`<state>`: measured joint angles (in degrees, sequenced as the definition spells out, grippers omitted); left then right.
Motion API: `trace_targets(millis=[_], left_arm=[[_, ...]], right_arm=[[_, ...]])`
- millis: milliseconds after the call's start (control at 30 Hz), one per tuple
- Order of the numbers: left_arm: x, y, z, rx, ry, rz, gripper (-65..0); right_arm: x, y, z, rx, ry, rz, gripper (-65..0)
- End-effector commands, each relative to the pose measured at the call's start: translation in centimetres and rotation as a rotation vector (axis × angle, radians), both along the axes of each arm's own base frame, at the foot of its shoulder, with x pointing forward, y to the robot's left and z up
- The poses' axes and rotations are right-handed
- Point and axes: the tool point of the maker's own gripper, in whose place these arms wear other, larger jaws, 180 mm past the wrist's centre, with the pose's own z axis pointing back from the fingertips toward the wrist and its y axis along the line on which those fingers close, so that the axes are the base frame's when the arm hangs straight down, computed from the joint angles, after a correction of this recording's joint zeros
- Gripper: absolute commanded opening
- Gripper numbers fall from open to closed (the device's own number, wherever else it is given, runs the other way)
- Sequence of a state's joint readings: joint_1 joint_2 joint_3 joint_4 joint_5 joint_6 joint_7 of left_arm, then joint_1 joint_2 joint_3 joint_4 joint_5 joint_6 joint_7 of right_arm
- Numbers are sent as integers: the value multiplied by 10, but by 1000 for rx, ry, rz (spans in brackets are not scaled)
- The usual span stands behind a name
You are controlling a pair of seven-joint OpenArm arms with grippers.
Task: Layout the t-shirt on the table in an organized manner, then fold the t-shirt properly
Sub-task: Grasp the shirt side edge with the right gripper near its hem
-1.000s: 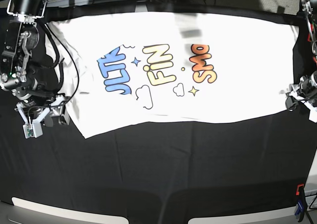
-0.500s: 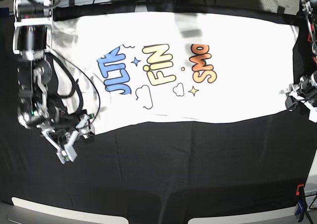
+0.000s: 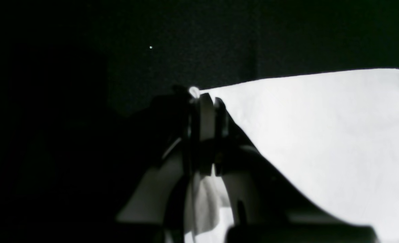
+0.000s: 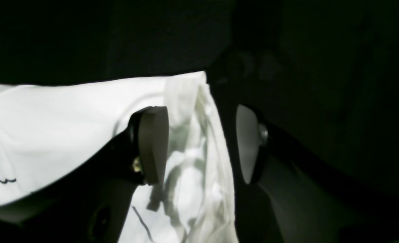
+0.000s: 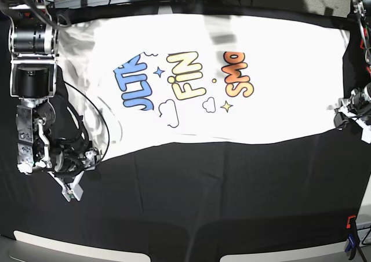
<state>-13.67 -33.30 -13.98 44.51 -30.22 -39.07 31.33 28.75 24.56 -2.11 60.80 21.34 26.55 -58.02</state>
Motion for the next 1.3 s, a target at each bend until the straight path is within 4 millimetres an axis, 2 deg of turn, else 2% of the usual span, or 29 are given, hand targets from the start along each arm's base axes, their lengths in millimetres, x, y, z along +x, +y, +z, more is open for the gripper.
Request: trace_targets(millis=[0,267,433,533,667,867,1033,1267], left_arm=[[5,8,9,21,-13,-1,-650],[5,7,9,20,-13,-1,-650],[5,7,9,20,-13,-1,-650],[5,7,9,20,-14,-1,-650],[5,7,9,20,-14,-1,-650],[5,7,9,20,-14,-1,-650],[5,8,9,20,-13,-1,-650],[5,8,9,21,-14,0,-650]], right_arm=[[14,-6,22,-3,-53,-5,-334],[11,-7,14,6,-38,-14,-334],[0,-5,-7,25,39,-30,-334],[-5,-1,-12,26,69,-26,-334],[-5,5,-15,37,74,-21,-334],[-11,23,-35,86,119,-22,-334],[-9,35,-37,97,118,-8,-336],[-7,33,-34,99,113,-11,-343]])
